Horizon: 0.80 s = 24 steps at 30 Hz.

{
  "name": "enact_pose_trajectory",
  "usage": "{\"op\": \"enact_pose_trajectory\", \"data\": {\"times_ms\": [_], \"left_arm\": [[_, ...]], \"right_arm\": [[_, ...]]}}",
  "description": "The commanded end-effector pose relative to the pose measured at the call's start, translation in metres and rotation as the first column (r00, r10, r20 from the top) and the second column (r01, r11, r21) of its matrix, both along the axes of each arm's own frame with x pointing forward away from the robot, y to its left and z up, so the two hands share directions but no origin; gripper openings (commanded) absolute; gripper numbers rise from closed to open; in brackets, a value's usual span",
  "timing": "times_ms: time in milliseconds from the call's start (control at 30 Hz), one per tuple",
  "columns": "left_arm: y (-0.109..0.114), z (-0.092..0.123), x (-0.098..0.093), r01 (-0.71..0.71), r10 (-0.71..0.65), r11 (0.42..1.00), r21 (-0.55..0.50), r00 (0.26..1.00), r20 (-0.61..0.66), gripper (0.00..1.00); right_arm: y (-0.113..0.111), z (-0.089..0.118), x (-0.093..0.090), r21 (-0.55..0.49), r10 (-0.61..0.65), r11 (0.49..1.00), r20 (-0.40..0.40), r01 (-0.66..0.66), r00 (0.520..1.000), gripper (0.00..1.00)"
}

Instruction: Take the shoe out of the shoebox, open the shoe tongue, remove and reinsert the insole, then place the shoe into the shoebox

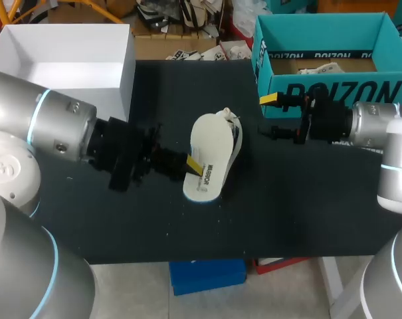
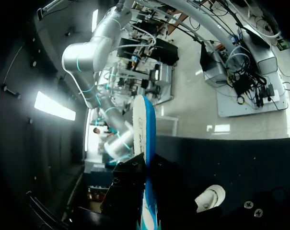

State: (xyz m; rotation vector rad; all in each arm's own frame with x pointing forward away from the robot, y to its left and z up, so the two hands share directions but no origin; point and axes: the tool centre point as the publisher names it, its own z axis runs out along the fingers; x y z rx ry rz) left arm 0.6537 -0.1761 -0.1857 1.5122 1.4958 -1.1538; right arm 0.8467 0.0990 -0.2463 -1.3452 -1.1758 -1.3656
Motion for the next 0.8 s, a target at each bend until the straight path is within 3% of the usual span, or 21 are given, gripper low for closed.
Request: {"op": "enact_pose_trajectory", "data": {"times_ms": [33, 200, 400, 600, 800], "left_arm": [[0.004, -0.056, -0.002, -0.039, 0.048, 0.995, -0.096, 0.995, 0.084, 0.0], [0.001, -0.098, 0.011, -0.05, 0.063, 0.994, -0.097, 0.989, 0.136, 0.0], [-0.004, -0.124, 0.04, -0.031, 0.052, 0.992, -0.121, 0.984, 0.173, 0.0], [-0.012, -0.133, 0.078, -0.004, 0.032, 0.991, -0.133, 0.978, 0.208, 0.0], [-0.021, -0.129, 0.107, 0.014, 0.021, 0.989, -0.144, 0.971, 0.24, 0.0]], "right_arm": [[0.001, 0.0, -0.001, 0.0, -0.002, 1.0, 0.0, 0.002, 1.0, 1.0], [0.001, 0.0, -0.001, 0.0, -0.002, 1.0, 0.0, 0.002, 1.0, 1.0], [0.001, 0.0, -0.001, 0.0, -0.002, 1.0, 0.0, 0.002, 1.0, 1.0], [0.001, 0.0, -0.001, 0.0, -0.002, 1.0, 0.0, 0.002, 1.0, 1.0], [0.001, 0.0, -0.001, 0.0, -0.002, 1.0, 0.0, 0.002, 1.0, 1.0]]}}
